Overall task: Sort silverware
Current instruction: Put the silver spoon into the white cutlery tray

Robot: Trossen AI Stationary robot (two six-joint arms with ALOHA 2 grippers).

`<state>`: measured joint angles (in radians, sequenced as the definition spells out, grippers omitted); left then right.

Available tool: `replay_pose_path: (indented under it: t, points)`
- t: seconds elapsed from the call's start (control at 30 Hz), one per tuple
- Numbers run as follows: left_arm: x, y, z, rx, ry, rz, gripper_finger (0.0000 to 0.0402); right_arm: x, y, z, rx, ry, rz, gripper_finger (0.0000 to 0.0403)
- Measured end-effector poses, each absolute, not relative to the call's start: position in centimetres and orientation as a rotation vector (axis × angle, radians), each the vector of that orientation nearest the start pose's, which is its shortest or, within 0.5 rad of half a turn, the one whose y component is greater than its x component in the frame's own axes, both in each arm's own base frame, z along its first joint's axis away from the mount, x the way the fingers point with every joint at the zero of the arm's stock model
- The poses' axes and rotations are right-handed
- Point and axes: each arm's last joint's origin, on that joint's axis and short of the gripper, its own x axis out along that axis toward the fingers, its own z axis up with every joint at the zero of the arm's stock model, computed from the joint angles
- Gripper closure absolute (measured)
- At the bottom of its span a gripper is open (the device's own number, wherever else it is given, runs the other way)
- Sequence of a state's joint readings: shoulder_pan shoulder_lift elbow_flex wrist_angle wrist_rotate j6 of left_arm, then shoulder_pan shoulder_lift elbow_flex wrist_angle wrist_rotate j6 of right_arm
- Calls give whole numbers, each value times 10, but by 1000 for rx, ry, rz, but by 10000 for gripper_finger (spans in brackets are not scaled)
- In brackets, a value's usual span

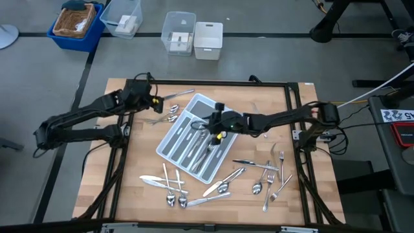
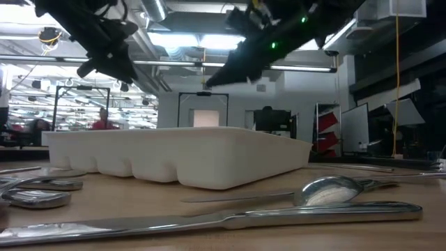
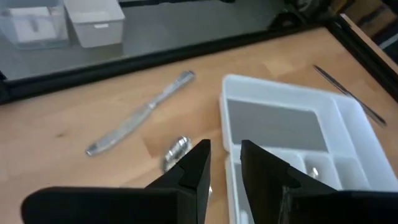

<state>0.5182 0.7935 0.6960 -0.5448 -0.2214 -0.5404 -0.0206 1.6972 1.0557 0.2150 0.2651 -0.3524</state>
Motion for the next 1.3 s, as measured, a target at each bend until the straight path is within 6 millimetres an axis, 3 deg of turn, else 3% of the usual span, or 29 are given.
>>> replay_pose_path:
  t: [0.2, 0.4, 0.8, 1.0, 1.3]
  points:
    - [150, 105, 261, -590, 474, 869, 325, 347, -29, 261, -129, 442, -337, 270]
    - [158, 111, 243, -642, 633, 719, 325, 318, -41, 278, 89, 501, -434, 270]
    - [155, 107, 196, -555, 1177, 583, 325, 300, -36, 274, 144, 676, -262, 270]
    - [164, 113, 176, -572, 1272, 570, 325, 296, -35, 280, 148, 658, -251, 270]
    - [182, 128, 157, -485, 1247, 610, 325, 278, -33, 303, 147, 588, -249, 270]
